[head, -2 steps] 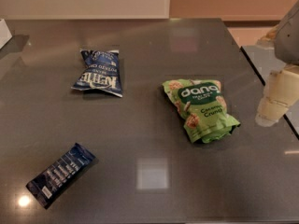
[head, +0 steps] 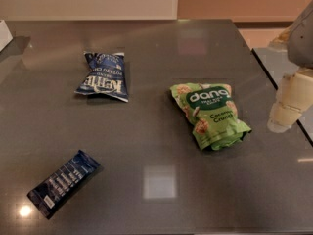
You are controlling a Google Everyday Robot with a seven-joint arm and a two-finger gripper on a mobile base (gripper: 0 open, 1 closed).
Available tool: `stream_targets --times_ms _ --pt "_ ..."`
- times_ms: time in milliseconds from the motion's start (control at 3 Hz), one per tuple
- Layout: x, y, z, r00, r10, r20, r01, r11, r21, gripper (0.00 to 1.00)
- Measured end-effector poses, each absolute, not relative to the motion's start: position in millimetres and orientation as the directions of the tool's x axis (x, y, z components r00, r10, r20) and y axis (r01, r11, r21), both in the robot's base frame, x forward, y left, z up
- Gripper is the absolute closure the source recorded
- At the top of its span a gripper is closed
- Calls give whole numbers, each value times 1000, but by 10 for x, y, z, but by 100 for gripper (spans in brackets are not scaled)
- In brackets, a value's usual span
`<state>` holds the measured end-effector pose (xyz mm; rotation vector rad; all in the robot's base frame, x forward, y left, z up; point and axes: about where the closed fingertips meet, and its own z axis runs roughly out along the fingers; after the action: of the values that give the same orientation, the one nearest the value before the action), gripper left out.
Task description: Pick green rice chip bag
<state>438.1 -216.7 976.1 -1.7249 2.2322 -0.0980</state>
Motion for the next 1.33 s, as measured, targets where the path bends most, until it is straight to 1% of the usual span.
stream_targets --times_ms 333,667,1000,1333 --pt "4431 -2127 9739 -242 -945 -218 -926 292 -237 0" --pt "4509 -2055 9642 -303 -924 -234 -912 353 -211 0" --pt "4635 -1804 9354 -463 -855 -234 -859 498 -118 0" --pt "4704 -1679 9163 -580 -787 -209 -794 604 -74 0"
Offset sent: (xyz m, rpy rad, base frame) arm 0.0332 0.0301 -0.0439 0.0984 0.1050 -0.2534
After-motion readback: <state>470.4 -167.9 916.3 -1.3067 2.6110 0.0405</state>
